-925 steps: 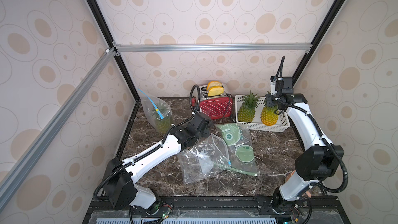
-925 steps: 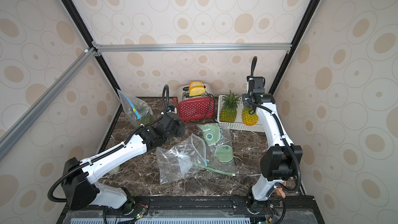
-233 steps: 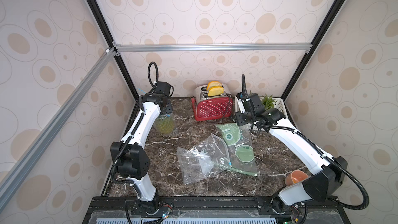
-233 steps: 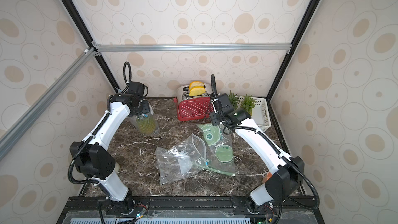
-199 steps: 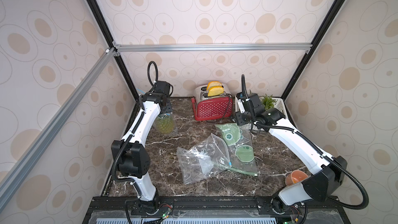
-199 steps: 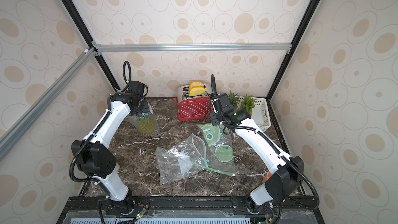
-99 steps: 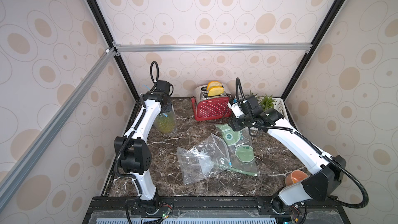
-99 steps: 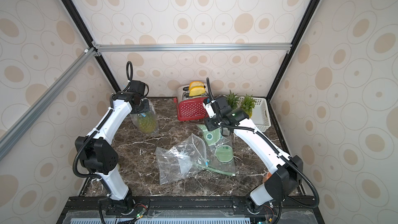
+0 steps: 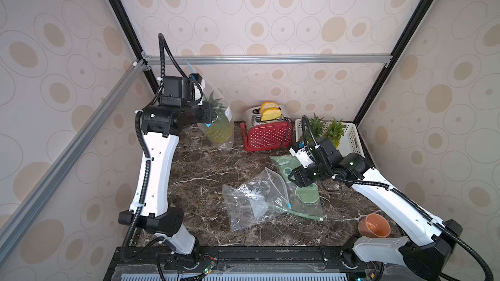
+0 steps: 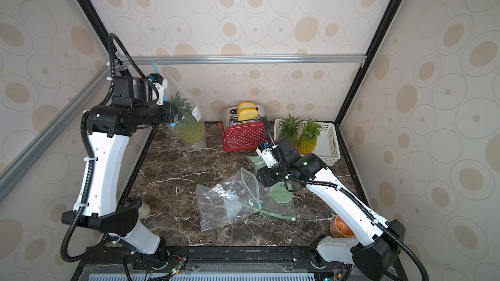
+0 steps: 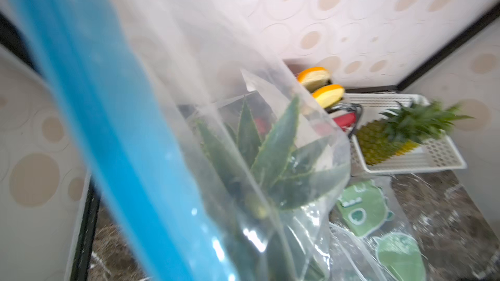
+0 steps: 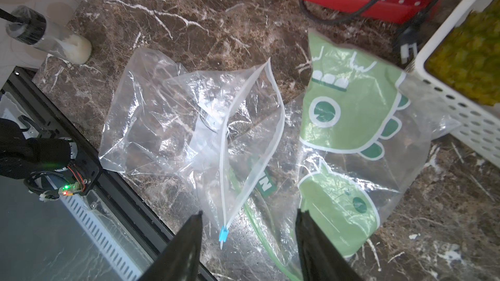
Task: Open the zip-top bag and take out the pineapple
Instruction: Pick up the zipper food storage bag at the center of the board, then place the zipper food storage bag in the zipper food storage bag.
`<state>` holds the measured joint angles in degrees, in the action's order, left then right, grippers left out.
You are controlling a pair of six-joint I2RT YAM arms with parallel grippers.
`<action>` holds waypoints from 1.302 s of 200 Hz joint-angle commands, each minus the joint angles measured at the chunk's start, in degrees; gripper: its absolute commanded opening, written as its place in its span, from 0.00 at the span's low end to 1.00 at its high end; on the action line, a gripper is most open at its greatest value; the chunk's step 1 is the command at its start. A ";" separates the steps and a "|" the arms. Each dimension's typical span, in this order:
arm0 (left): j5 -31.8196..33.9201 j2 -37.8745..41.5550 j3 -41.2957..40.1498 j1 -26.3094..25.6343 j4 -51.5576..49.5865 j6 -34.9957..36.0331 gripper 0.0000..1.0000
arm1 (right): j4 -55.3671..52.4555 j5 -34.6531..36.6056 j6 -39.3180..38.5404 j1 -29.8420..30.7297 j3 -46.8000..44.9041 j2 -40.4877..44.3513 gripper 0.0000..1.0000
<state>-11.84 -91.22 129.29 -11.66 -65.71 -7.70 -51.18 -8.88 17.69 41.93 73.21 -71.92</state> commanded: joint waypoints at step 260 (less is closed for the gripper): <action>4.79 17.67 -52.75 -40.06 8.23 7.39 0.05 | 4.38 -8.17 -0.91 -4.18 -0.16 5.14 0.62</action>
<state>-8.58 -74.94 75.94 -51.29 -55.44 0.25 -46.24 -11.77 19.51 37.89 70.37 -67.05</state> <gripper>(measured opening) 0.054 0.618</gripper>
